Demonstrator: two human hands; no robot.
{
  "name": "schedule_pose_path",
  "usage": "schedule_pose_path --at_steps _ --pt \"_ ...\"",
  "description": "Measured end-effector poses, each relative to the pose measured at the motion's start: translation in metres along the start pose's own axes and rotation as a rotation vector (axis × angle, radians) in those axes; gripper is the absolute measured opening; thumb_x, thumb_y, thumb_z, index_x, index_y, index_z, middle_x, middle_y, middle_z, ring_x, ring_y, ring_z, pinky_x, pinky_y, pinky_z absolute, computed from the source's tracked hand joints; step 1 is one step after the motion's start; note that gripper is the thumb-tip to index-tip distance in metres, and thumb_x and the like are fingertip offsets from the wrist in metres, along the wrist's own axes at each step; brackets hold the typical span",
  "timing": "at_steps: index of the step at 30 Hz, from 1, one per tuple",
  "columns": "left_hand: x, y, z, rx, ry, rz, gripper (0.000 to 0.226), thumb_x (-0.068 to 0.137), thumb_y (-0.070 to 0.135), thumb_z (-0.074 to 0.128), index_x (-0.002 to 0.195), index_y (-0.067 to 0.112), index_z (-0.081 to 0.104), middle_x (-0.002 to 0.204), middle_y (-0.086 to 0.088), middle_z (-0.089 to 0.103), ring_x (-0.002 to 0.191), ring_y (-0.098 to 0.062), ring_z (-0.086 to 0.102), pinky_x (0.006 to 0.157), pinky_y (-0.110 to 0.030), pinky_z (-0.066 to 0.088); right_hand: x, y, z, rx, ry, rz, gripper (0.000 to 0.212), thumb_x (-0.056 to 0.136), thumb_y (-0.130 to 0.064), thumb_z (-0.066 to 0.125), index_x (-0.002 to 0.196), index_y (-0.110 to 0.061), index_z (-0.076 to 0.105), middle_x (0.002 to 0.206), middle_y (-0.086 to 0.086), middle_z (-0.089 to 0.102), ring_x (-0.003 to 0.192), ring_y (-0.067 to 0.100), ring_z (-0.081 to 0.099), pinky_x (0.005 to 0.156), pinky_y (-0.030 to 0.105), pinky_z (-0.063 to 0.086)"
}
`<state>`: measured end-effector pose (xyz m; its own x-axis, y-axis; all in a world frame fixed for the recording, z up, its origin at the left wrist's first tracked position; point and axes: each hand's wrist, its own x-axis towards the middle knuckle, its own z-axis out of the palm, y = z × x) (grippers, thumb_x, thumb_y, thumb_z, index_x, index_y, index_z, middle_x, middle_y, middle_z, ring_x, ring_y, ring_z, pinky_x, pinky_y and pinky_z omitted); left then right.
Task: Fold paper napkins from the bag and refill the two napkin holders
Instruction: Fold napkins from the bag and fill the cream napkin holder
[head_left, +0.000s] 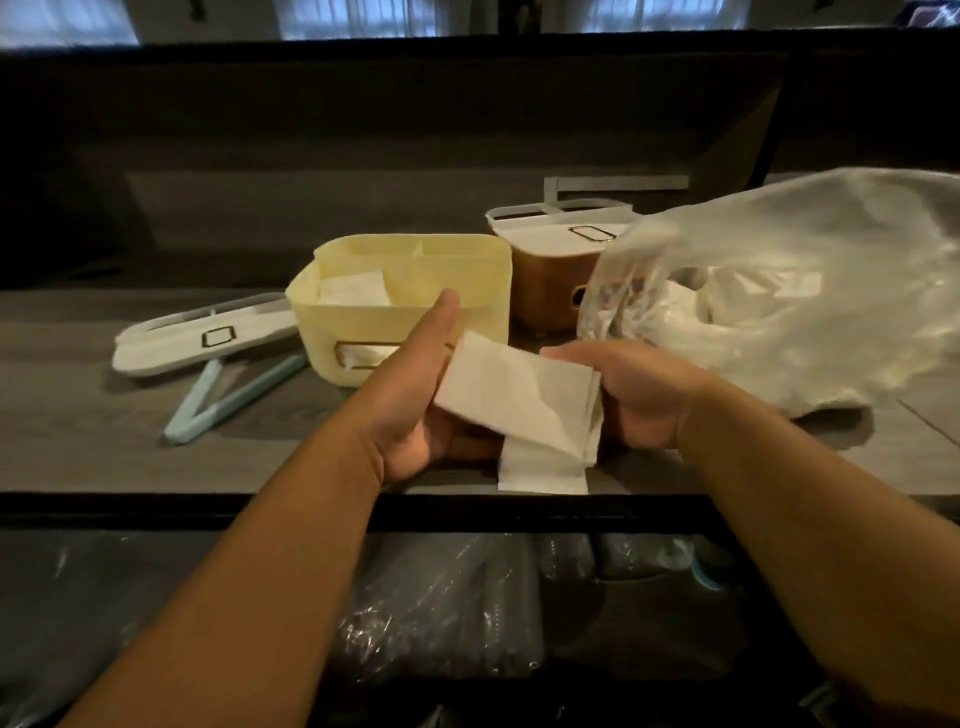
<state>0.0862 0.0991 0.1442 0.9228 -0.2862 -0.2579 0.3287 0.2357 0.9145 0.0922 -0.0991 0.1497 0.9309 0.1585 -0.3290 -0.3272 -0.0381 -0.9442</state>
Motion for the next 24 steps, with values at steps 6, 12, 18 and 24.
schedule_pose_path --at_steps 6,12,18,24 --pt "-0.003 -0.015 -0.019 0.321 0.272 0.05 0.028 0.087 0.011 0.075 0.113 0.008 0.066 0.108 -0.009 0.075 0.096 -0.027 0.073 0.087 -0.046 0.06 0.002 0.003 0.009 0.07 0.065 -0.028 0.036 0.099 -0.038 0.057 0.121 -0.009 0.059 0.116 0.014 0.071 0.106 0.028 0.07 0.097 0.043 0.055" --pt "-0.002 -0.022 -0.017 0.388 0.37 0.125 0.03 0.087 0.018 0.073 0.115 0.013 0.064 0.109 -0.003 0.071 0.098 -0.022 0.068 0.085 -0.04 0.06 -0.006 0.004 0.008 0.083 0.174 -0.06 0.025 0.093 0.002 0.06 0.118 -0.002 0.065 0.103 0.008 0.068 0.082 0.02 0.067 0.06 0.025 0.058" --pt "-0.004 -0.021 -0.014 0.379 0.407 0.107 0.037 0.087 0.021 0.069 0.122 0.014 0.058 0.115 -0.004 0.062 0.105 -0.026 0.062 0.081 -0.044 0.062 -0.006 0.002 -0.005 -0.202 0.378 -0.133 0.036 0.086 0.005 0.068 0.111 -0.021 0.07 0.113 0.003 0.063 0.097 0.021 0.062 0.079 0.032 0.057" --pt "0.0 -0.021 -0.011 0.541 0.479 0.11 0.038 0.084 0.031 0.067 0.119 0.016 0.061 0.108 0.001 0.062 0.101 -0.022 0.059 0.095 -0.046 0.054 -0.045 -0.04 0.006 -0.015 0.485 -0.497 0.032 0.088 -0.001 0.068 0.109 -0.025 0.069 0.109 -0.004 0.064 0.104 0.019 0.061 0.074 0.031 0.058"
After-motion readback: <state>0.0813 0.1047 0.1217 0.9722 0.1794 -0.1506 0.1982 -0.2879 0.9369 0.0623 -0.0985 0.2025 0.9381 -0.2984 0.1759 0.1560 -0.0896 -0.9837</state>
